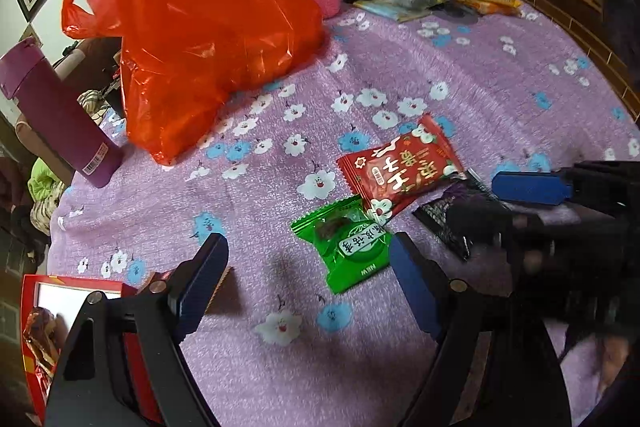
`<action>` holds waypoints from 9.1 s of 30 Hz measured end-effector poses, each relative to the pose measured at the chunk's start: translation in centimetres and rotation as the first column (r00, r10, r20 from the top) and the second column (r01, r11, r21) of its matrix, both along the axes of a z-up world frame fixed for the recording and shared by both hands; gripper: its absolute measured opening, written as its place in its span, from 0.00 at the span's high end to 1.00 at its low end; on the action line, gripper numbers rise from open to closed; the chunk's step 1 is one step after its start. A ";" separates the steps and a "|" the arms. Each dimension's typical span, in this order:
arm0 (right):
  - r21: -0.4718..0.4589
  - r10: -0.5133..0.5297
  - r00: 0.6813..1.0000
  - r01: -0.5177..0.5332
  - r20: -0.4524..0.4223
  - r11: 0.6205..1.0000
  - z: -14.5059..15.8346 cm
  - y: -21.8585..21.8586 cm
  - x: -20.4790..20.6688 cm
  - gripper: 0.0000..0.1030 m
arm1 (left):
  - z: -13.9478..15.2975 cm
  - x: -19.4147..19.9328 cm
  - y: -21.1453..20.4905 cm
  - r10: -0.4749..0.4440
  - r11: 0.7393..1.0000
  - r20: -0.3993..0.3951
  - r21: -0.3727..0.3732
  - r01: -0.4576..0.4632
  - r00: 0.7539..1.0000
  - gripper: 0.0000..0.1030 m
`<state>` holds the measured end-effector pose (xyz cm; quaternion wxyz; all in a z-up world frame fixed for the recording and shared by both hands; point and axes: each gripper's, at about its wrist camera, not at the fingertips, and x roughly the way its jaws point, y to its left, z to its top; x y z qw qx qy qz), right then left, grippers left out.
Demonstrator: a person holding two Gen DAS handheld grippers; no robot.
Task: Organize snacks
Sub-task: 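Grasp the purple packet with the right gripper, then grasp the green candy with the left gripper while the right holds the purple packet, then carry the green candy and purple packet over the tray box and release them, then move both open grippers back toward the remaining snacks on the table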
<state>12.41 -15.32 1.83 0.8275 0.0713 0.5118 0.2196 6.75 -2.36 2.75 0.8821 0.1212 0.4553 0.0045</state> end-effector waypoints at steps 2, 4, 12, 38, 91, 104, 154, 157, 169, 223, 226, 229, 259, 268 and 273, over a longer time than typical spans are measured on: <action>-0.061 0.027 0.999 -0.025 0.039 0.998 0.0 0.9 -0.5 0.50 | -0.9 0.2 -0.1 -0.002 1.000 -0.012 0.014 0.003 1.000 0.19; -0.093 0.044 0.998 -0.039 0.055 0.995 -0.1 1.3 -0.7 0.50 | -1.1 0.1 -0.1 -0.013 1.000 0.009 0.017 0.013 1.000 0.17; -0.181 0.067 0.995 -0.053 0.073 0.982 -0.4 1.6 -0.8 0.66 | -1.4 -0.2 1.2 -0.031 0.997 0.023 -0.072 0.033 0.999 0.30; 0.015 -0.008 0.999 0.009 -0.041 1.000 -0.5 -1.8 0.2 0.76 | -0.4 -0.6 4.0 0.064 0.949 -0.055 -0.307 -0.078 0.996 0.36; 0.188 0.066 0.998 -0.066 0.004 0.980 1.8 -1.3 -1.1 0.78 | 2.8 -9.9 4.8 0.010 0.981 0.137 -0.195 0.018 0.991 0.87; 0.168 0.033 0.999 -0.026 -0.041 0.985 0.7 -1.5 -0.7 0.77 | 0.0 -4.2 1.2 -0.067 0.978 0.033 -0.197 0.073 0.997 0.59; 0.373 0.216 0.969 -0.245 0.119 0.895 3.1 5.8 -5.0 0.83 | 5.3 -15.3 13.7 0.187 0.966 0.233 -0.222 -0.135 0.954 0.85; 0.362 0.276 0.952 -0.306 0.134 0.880 3.9 9.3 -6.4 0.83 | 5.7 -16.5 15.9 0.236 0.961 0.257 -0.205 -0.186 0.937 0.84; 0.305 0.484 0.865 -0.499 0.129 0.811 3.5 25.1 -11.4 0.83 | 5.0 -20.6 24.2 0.421 0.906 0.284 -0.167 -0.388 0.862 0.84; 0.275 0.345 0.924 -0.380 0.168 0.883 1.8 23.5 -11.3 0.41 | 4.4 -25.1 27.5 0.575 0.814 0.302 -0.114 -0.570 0.760 0.24; 0.301 0.305 0.937 -0.345 0.171 0.889 1.8 22.7 -10.8 0.39 | 4.9 -25.9 27.2 0.564 0.818 0.316 -0.090 -0.567 0.763 0.21; 0.303 0.283 0.946 -0.320 0.161 0.898 1.6 22.2 -10.3 0.38 | 5.0 -26.5 27.0 0.557 0.821 0.315 -0.070 -0.566 0.769 0.20; 0.332 0.192 0.971 -0.230 0.145 0.915 1.5 19.5 -8.5 0.37 | 5.4 -25.0 21.8 0.415 0.896 0.315 0.023 -0.444 0.854 0.19; 0.409 0.067 0.965 -0.170 0.255 0.896 5.9 12.1 -6.5 0.31 | 6.3 -22.9 18.5 0.306 0.943 0.314 0.027 -0.331 0.899 0.19; 0.393 -0.053 0.951 -0.074 0.303 0.916 7.3 5.0 -4.7 0.26 | 7.4 -20.1 16.0 0.218 0.967 0.311 0.061 -0.249 0.925 0.19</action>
